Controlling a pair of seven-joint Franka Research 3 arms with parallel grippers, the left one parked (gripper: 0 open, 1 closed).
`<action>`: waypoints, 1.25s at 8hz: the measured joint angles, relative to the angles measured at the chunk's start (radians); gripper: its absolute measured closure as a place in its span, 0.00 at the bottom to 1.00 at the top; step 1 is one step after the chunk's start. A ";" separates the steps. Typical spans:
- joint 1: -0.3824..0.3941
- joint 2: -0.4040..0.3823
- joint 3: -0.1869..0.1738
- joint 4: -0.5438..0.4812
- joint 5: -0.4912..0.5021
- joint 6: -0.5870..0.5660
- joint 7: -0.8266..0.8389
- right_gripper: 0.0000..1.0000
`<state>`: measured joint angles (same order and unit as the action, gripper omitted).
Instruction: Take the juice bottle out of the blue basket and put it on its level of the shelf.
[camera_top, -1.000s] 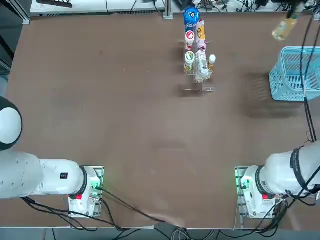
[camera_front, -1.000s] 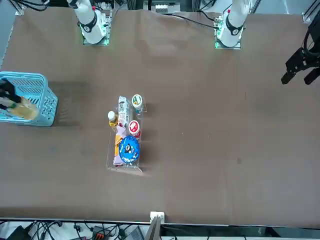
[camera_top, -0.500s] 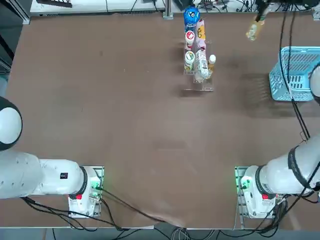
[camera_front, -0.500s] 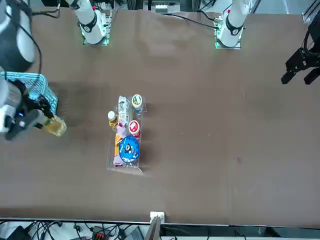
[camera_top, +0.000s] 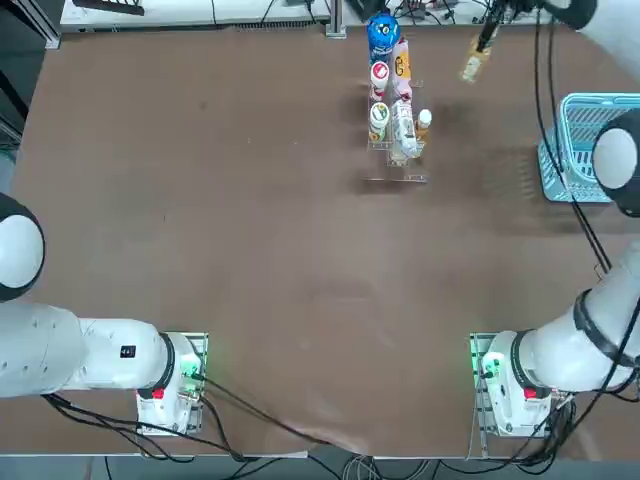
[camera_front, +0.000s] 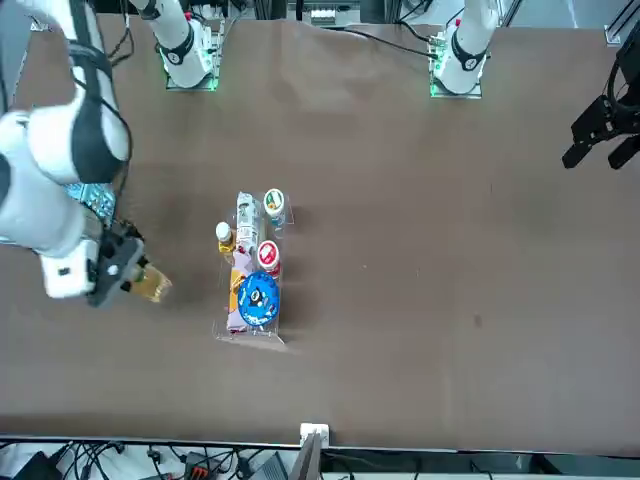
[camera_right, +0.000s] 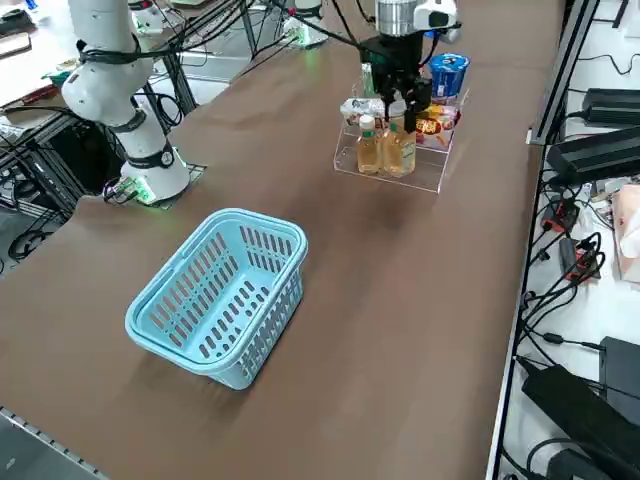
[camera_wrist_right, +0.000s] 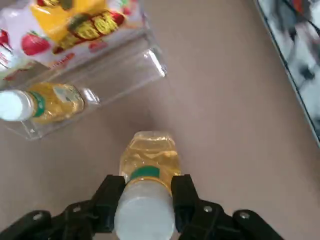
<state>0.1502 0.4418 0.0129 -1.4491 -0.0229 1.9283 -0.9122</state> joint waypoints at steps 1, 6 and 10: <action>0.027 0.018 0.000 0.000 0.000 0.008 -0.006 0.45; 0.110 0.085 -0.001 0.001 -0.009 0.115 -0.183 0.45; 0.139 0.127 -0.001 0.002 -0.018 0.176 -0.253 0.45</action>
<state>0.2891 0.5687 0.0115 -1.4472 -0.0405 2.1042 -1.1656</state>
